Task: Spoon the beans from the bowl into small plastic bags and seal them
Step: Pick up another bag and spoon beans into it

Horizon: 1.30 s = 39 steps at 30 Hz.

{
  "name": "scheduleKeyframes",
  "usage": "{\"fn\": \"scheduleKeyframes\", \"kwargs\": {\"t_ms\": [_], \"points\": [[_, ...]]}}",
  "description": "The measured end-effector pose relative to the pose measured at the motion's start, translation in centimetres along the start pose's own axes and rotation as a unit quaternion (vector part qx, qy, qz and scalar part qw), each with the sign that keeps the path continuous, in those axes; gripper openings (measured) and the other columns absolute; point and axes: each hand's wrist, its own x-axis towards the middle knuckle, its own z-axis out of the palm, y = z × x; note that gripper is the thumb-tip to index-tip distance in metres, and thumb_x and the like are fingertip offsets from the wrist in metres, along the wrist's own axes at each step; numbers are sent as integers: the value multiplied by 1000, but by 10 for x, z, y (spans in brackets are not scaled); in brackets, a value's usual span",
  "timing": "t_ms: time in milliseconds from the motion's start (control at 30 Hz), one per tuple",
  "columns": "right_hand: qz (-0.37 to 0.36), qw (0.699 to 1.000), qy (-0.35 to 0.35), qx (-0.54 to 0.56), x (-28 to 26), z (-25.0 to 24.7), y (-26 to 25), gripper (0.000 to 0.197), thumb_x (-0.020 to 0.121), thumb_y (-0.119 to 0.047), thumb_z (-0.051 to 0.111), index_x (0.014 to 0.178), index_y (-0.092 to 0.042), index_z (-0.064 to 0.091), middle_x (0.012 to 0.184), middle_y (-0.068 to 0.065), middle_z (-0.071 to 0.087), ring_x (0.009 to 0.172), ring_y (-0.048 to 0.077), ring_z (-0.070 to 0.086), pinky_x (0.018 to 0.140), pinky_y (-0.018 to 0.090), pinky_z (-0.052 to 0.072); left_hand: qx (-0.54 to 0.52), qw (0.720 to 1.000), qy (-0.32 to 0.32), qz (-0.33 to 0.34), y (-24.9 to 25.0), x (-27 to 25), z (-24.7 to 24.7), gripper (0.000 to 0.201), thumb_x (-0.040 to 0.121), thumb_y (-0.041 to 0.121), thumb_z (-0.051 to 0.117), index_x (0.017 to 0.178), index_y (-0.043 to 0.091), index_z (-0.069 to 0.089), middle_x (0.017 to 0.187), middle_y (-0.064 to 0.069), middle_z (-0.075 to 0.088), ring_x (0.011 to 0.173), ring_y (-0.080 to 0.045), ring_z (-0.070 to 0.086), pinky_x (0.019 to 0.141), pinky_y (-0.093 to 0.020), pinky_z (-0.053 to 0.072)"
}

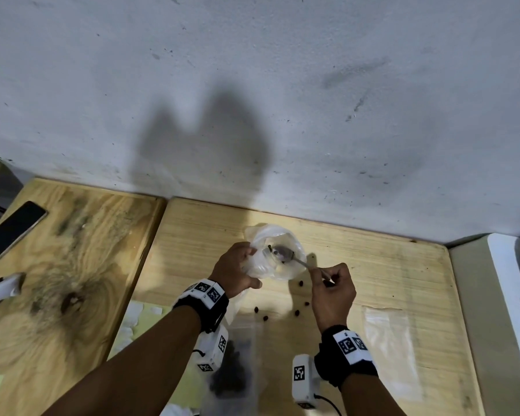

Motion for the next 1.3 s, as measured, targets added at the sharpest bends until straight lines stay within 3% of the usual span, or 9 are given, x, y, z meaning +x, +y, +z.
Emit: {"fn": "scheduleKeyframes", "kwargs": {"t_ms": [100,233,367,567,733,867,967,1167,1300], "points": [[18,1000,-4,8,2,1,1,28,81,0,72,70,-9,48,65,2,54,53,5,48,54,15,42,0,1000,1,2,0,1,0,81,53,12,91,122,21,52,123,11,50,116,-16,54,100,-35,47],[76,997,-15,-18,7,9,4,24,77,-5,73,70,-11,50,69,8,64,61,21,60,63,36,51,-2,1000,-2,4,0,1,1,80,52,9,91,121,21,53,124,13,49,117,-16,54,101,-33,47],[164,986,8,3,14,21,7,27,71,-12,76,65,-15,49,73,10,68,65,25,57,66,44,53,-8,1000,-14,2,1,0,2,82,52,8,91,124,18,53,126,11,49,122,-18,52,105,-39,45],[269,960,47,67,17,29,16,28,69,-16,76,66,-16,49,79,17,74,57,25,50,57,35,43,0,999,-37,-5,4,0,2,85,51,8,92,127,11,53,134,1,50,122,-22,53,104,-44,45],[276,957,50,69,17,34,22,26,74,-16,77,68,-16,52,82,10,74,67,27,57,63,37,48,-7,997,-64,-31,6,-1,-4,85,50,9,92,126,13,54,122,1,59,109,-18,62,93,-38,53],[267,959,47,81,19,38,23,30,70,-18,79,66,-18,49,75,14,62,63,26,48,59,35,41,-13,995,-92,-48,8,-2,-10,88,45,13,92,126,11,56,120,-4,64,103,-20,66,89,-43,56],[261,962,36,78,21,40,28,37,62,-23,81,63,-23,45,69,10,50,62,24,40,59,36,38,-23,993,-107,-53,9,-3,-14,96,36,26,90,125,12,57,119,-2,65,103,-19,67,89,-44,56],[237,966,7,99,24,35,34,41,76,-10,79,67,-20,41,62,5,43,53,21,34,57,34,34,-50,992,-97,-64,8,-2,-17,100,30,32,89,124,12,59,117,-3,66,102,-19,68,87,-44,57],[242,965,14,101,27,27,42,36,77,-10,78,66,-19,46,64,3,42,57,20,35,55,31,33,-53,993,-78,-73,10,-2,-15,106,31,32,90,129,15,53,119,-2,64,103,-19,66,87,-43,57]]}}
